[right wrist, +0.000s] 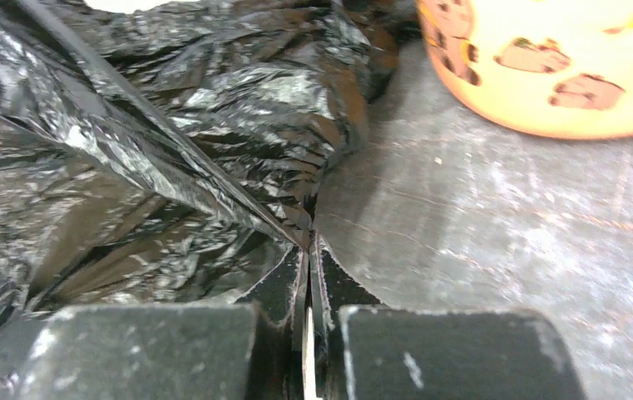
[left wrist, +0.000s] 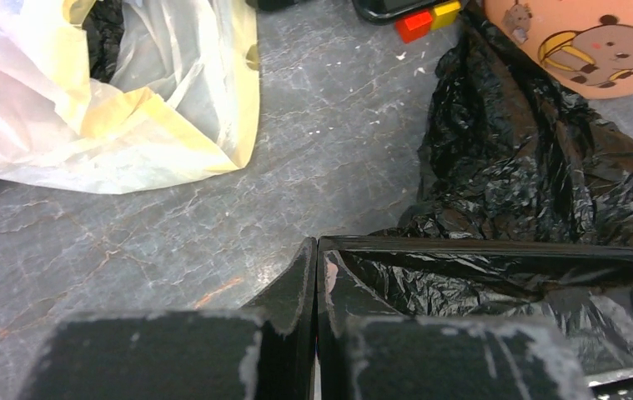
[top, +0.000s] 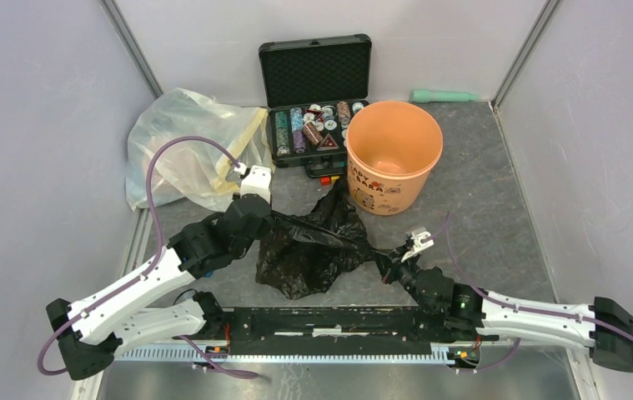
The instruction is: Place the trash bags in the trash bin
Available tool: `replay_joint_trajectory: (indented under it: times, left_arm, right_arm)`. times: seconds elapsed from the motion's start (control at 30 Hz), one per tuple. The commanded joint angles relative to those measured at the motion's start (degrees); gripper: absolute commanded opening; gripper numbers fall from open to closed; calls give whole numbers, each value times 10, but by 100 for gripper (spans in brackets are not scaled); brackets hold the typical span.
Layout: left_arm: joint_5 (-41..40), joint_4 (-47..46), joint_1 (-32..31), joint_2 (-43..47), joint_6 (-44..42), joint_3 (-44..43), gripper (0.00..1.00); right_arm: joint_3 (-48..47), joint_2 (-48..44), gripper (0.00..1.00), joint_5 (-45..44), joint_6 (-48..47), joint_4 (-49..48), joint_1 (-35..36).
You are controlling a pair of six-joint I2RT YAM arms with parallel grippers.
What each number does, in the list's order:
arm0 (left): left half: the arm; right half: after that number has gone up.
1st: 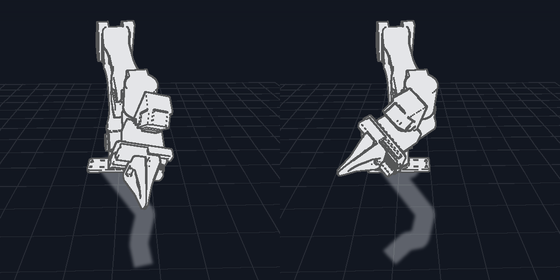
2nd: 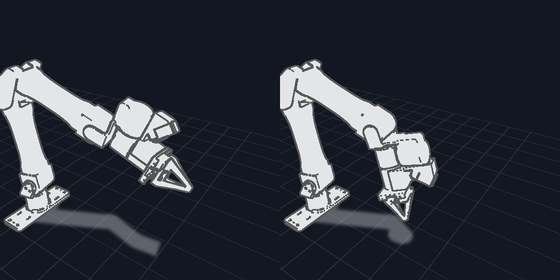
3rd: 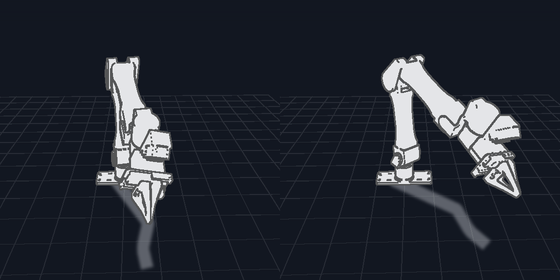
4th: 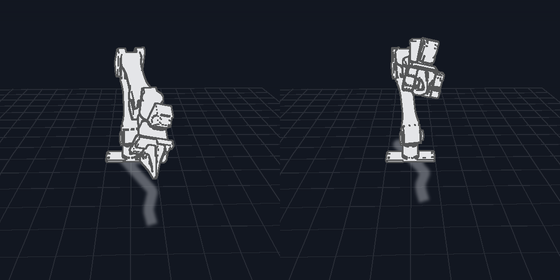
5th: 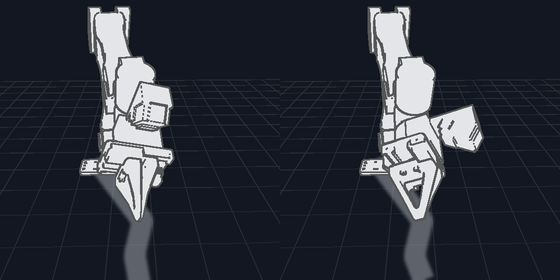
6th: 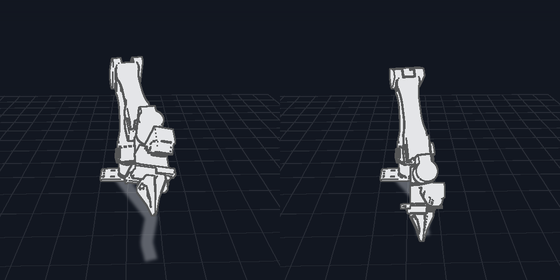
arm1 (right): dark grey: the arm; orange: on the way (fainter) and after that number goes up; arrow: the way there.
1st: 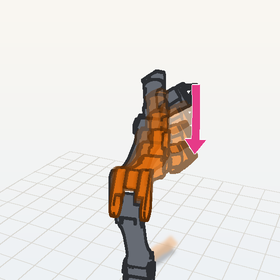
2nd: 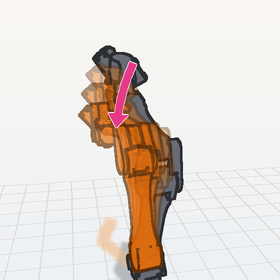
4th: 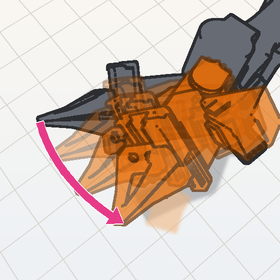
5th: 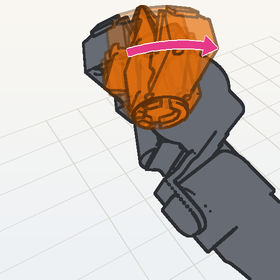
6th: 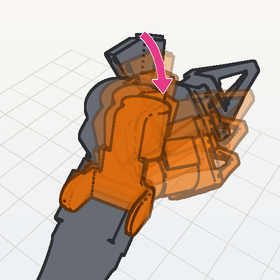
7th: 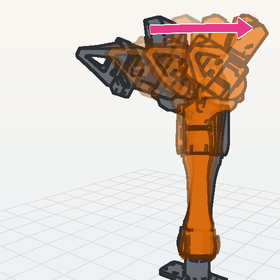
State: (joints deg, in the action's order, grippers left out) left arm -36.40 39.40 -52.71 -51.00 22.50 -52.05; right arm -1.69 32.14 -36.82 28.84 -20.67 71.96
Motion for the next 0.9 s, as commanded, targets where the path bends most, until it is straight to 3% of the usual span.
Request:
replay_joint_trajectory:
  times: [0.0, 0.1, 0.2, 0.37, 0.43, 0.47, 0.53, 0.6, 0.67, 0.87]
  left_arm:
    - [-7, -31, 15, 11, 14, -14, 2]
    - [63, -66, 16, 17, -8, -6, 2]
    - [166, -107, 16, 27, -19, 5, 2]
    - [221, -118, 16, 31, -6, -9, 2]
    - [250, -118, 16, 29, -1, -17, 2]
    - [265, -121, 16, 28, 3, -20, 2]
    - [296, -142, 16, 21, 15, -21, 2]
    - [333, -170, 16, 11, 22, -17, 2]
    - [340, -180, 16, -3, 28, -21, 2]
    - [321, -184, 15, -36, 39, -43, 2]
  right_arm:
    - [-4, -61, 6, -131, 86, 251, -1]
    - [-29, -83, 19, -169, 90, 313, 0]
    - [-52, -88, 28, -149, 11, 306, 0]
    - [-101, -81, 38, -124, -42, 328, 0]
    - [-114, -82, 47, -105, -64, 331, 0]
    - [-120, -85, 57, -89, -77, 331, 0]
    - [-122, -93, 68, -12, -134, 303, 0]
    - [-119, -102, 69, 101, -193, 260, 0]
    - [-120, -106, 68, 150, -211, 239, 0]
    - [-126, -113, 61, 199, -232, 222, 0]
